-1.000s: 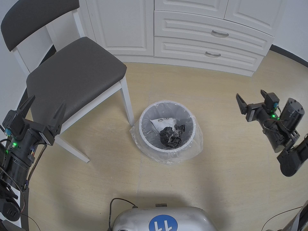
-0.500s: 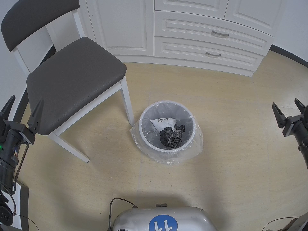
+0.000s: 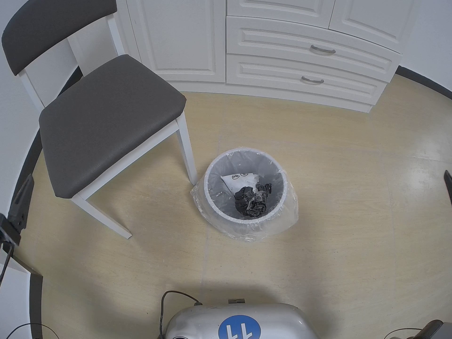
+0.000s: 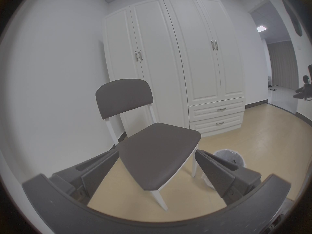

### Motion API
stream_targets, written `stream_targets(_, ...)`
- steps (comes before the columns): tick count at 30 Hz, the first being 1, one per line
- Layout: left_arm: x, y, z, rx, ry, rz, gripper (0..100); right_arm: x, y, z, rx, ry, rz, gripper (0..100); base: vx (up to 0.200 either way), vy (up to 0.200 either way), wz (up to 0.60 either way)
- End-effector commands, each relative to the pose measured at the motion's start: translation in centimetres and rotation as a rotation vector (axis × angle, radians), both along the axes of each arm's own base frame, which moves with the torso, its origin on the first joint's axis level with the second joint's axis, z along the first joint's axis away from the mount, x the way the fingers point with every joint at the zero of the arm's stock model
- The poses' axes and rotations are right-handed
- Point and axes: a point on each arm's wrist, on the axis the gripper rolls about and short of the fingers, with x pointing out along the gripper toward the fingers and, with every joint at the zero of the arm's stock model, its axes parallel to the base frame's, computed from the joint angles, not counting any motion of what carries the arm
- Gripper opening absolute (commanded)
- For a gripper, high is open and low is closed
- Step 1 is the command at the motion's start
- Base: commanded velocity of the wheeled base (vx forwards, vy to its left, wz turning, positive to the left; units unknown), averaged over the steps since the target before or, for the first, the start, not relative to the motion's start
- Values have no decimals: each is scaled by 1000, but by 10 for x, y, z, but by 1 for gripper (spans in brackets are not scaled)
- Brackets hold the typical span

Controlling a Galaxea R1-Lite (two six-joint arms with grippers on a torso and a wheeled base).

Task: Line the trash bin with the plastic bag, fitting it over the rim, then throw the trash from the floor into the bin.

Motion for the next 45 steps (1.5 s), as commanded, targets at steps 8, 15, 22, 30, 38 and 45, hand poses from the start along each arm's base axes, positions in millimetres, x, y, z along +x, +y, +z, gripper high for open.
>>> stream_targets(8,-100,19,25,-88,-279,87,100,-87,-10,-2,143,-246,-110,100,0,0,0)
stream_targets(15,-118,19,28,-107,-351,135,100,-116,-9,-15,178,-330,-85,100,0,0,0)
stream_targets(22,-144,18,25,-134,-361,159,100,-137,-10,-33,225,-408,-50,100,0,0,0)
stream_targets(30,-160,17,20,-133,-346,163,100,-136,-11,-40,394,-447,-76,100,0,0,0)
stream_targets(38,-175,16,1,-128,-349,181,100,-133,-11,-43,400,-435,-74,100,0,0,0)
stream_targets(45,-166,16,-9,-120,-297,175,100,-131,-11,-47,411,-423,-64,100,0,0,0)
